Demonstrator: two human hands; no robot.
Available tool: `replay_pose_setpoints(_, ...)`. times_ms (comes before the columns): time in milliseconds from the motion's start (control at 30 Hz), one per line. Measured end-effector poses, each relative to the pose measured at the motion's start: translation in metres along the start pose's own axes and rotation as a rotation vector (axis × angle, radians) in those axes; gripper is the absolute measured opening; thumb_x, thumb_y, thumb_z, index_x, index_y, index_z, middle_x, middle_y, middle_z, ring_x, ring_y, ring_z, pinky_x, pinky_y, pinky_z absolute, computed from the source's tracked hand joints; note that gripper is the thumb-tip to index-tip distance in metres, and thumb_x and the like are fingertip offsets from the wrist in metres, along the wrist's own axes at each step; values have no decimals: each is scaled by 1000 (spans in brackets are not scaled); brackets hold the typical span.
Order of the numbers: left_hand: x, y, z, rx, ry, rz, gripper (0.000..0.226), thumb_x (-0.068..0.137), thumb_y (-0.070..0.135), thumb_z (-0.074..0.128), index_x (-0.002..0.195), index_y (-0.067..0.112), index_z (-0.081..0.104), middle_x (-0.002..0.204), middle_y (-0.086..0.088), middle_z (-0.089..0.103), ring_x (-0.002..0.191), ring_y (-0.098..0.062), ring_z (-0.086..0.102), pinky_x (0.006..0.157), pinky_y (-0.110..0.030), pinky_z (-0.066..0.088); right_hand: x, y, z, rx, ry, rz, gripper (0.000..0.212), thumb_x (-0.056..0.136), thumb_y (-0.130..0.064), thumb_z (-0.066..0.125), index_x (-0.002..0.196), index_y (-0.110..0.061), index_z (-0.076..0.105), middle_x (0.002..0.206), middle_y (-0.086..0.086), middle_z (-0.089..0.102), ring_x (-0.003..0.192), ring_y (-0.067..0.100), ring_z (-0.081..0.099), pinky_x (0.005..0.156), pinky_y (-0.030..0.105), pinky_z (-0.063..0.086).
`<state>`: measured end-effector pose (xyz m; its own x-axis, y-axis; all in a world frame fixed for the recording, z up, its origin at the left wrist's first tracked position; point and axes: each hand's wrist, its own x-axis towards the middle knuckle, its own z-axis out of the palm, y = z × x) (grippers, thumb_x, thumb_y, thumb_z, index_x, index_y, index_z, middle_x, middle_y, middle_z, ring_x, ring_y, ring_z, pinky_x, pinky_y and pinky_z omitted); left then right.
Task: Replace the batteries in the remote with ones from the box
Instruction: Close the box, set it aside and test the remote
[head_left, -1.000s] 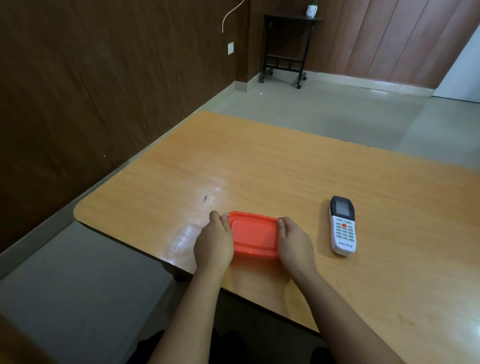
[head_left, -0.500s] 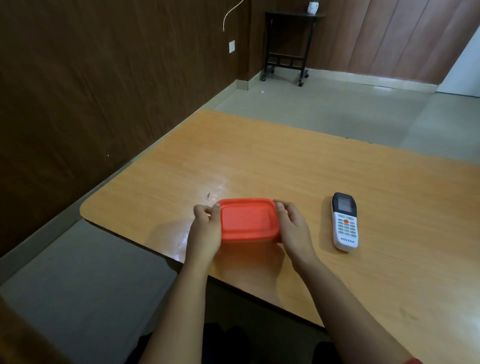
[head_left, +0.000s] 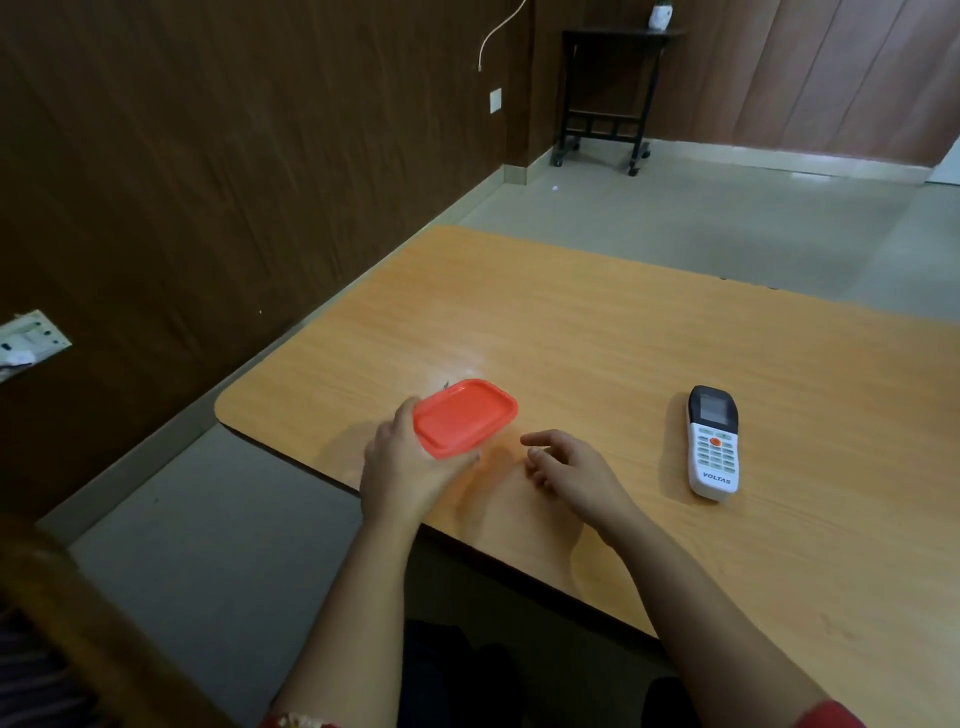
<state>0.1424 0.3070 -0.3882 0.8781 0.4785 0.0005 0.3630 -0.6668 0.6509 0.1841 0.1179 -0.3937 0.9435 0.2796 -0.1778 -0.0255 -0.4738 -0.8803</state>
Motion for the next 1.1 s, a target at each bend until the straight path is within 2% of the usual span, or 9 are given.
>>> replay_pose_setpoints(100,20,-14,-17,-136,172,-68,89,61,63,74,136,31,40,120,-2,57,114,-27,53,88,-45,52,-1,1,2,-269,-10,-106,29,96,-30,48,123,-25,59,109,-3,63,100,13,59,88,30,49)
replay_pose_setpoints(167,38,-31,-33,-139,272,-126,88,65,63,72,139,28,40,128,-6,54,122,-30,48,93,-48,49,-1,3,5,-464,-47,-205,32,96,-33,45,125,-26,57,114,-3,57,107,14,53,91,30,48)
replay_pose_setpoints(267,66,-62,-56,-137,346,-182,86,65,62,71,137,25,43,134,-10,49,127,-35,42,98,-54,45,1,5,8,-587,-109,-246,35,96,-35,44,129,-28,52,120,-2,49,114,16,43,94,31,45)
replay_pose_setpoints(367,86,-85,-69,-164,376,-227,81,68,60,71,136,24,45,133,-11,50,125,-36,46,98,-53,45,4,6,7,-574,-107,-244,33,95,-36,45,127,-29,53,119,-2,50,113,17,44,93,31,45)
replay_pose_setpoints(500,94,-96,-71,-151,369,-230,79,75,48,72,141,22,39,135,-13,46,125,-36,46,97,-52,46,7,7,8,-564,-106,-244,31,95,-36,46,124,-30,55,116,-3,52,111,16,45,92,32,46)
replay_pose_setpoints(700,93,-101,-69,-55,326,-146,80,77,34,75,144,19,35,140,-16,40,131,-38,36,100,-55,42,7,8,7,-561,-113,-247,32,95,-35,47,125,-29,54,116,-4,51,111,15,46,93,33,47)
replay_pose_setpoints(933,93,-108,-71,13,280,-111,82,78,39,73,146,22,30,143,-18,36,130,-40,37,99,-55,43,8,9,8,-554,-115,-243,31,95,-34,47,125,-30,54,117,-4,52,112,15,46,95,34,47)
replay_pose_setpoints(1100,90,-108,-74,10,290,-107,99,67,40,82,148,29,25,150,-12,26,133,-38,36,99,-54,44,8,9,8,-558,-121,-232,32,94,-33,48,125,-30,54,116,-4,51,111,14,47,95,33,47)
